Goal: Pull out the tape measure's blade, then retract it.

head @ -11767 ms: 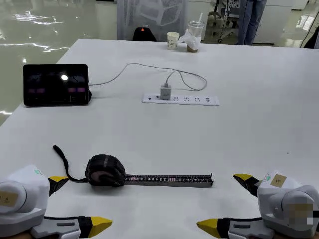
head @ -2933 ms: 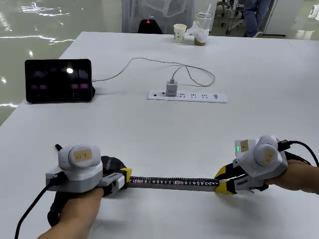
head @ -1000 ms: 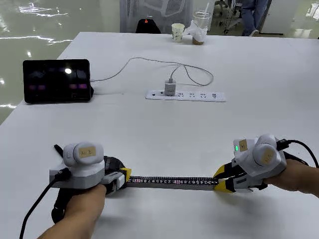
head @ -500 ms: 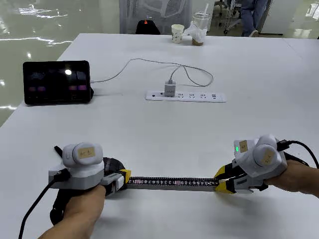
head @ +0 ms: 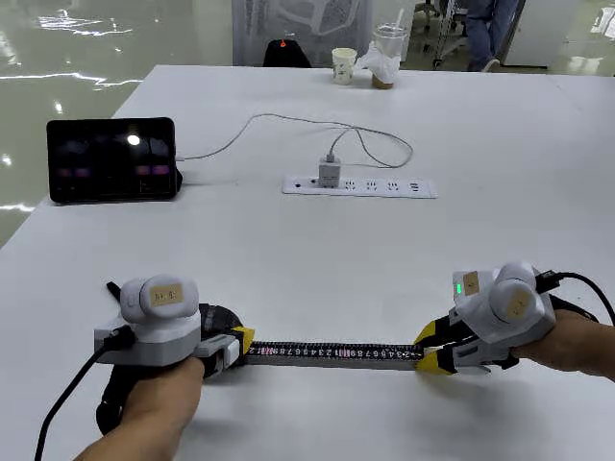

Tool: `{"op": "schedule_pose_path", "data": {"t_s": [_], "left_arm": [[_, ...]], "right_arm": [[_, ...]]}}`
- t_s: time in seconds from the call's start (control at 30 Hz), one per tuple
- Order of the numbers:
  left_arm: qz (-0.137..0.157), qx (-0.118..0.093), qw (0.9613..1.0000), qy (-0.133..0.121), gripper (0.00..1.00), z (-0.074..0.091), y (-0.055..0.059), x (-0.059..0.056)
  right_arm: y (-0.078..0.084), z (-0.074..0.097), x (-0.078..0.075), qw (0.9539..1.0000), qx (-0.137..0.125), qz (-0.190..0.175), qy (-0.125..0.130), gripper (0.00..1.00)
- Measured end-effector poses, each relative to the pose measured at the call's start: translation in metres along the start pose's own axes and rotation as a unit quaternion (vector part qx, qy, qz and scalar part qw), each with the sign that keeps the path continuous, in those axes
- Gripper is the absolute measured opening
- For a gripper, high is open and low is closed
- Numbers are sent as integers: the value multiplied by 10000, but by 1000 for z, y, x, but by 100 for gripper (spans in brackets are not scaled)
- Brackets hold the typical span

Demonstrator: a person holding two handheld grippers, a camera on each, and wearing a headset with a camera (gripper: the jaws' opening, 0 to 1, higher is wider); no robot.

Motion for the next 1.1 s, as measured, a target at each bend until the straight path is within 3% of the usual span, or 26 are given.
{"op": "schedule_pose_path", "data": {"t_s": [1.1], "left_arm": [[119,-4,9999,49,56,1,1,1]], "right_arm": [[-16,-11,2,9999,-94,35,-38,10]]}}
Point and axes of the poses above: the centre of the closed fingertips' face, and the gripper's own axes: z roughly backward along the fingers, x roughly to its left, y roughly out of its underside, the point moved 5 cm from there along z, roughly backward along the fingers, and after that the axes turned 8 degrees about -z, right-handed, at the moved point
